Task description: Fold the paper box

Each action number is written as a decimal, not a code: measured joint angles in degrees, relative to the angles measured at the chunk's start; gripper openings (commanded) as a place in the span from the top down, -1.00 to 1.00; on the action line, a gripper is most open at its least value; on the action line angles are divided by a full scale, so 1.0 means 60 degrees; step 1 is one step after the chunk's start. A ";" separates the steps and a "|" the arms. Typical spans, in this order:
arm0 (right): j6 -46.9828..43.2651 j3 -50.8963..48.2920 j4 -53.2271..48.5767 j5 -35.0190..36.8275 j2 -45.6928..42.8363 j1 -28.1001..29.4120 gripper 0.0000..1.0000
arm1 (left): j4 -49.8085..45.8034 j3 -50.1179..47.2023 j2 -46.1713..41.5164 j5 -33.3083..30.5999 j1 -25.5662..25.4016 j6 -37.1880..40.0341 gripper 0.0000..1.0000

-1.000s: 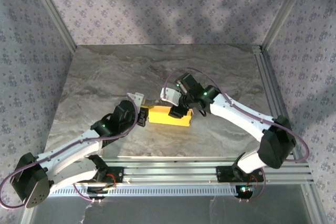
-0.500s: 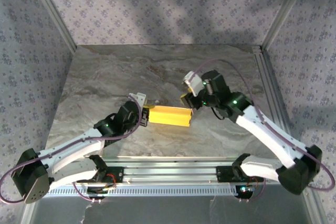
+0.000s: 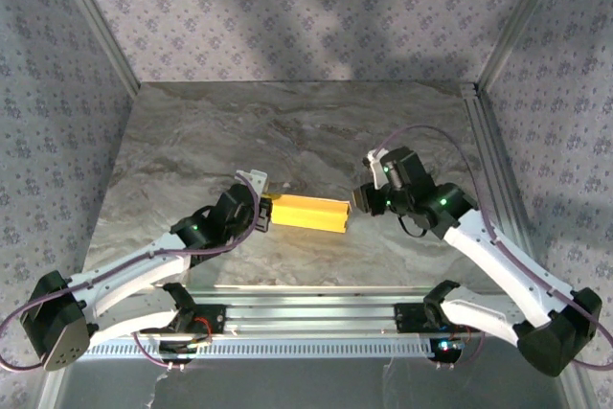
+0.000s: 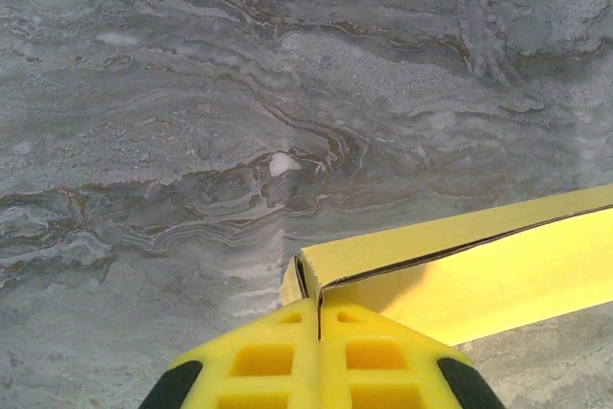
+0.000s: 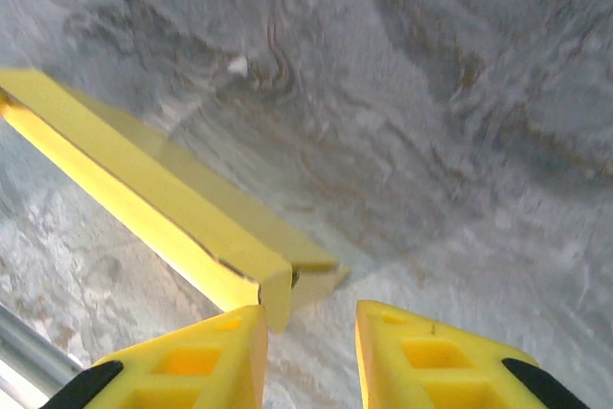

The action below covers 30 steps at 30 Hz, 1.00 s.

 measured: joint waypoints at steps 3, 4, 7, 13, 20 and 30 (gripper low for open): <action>0.0193 -0.0084 -0.0182 0.0149 0.0007 0.0430 0.37 | -0.0091 0.0036 0.0000 -0.0004 0.0000 -0.0004 1.00; 0.0237 -0.0084 -0.0197 0.0157 0.0022 0.0532 0.36 | -0.0146 0.0062 0.0000 -0.0022 0.0000 -0.0018 1.00; 0.0353 -0.0080 -0.0215 0.0229 0.0251 0.0714 0.37 | -0.0277 0.0127 0.0007 -0.0029 -0.0007 -0.0084 1.00; 0.0379 -0.0080 -0.0335 0.0674 0.1005 0.0878 0.38 | -0.0528 0.0324 0.0124 -0.0029 -0.0022 -0.0117 1.00; 0.0379 0.0186 -0.0361 0.0841 0.1242 0.0994 0.39 | -0.0710 0.0444 0.0178 -0.0062 -0.0066 -0.0178 1.00; 0.0401 0.0248 -0.0361 0.1067 0.1235 0.1362 0.41 | -0.0856 0.0586 0.0288 -0.0062 -0.0073 -0.0178 1.00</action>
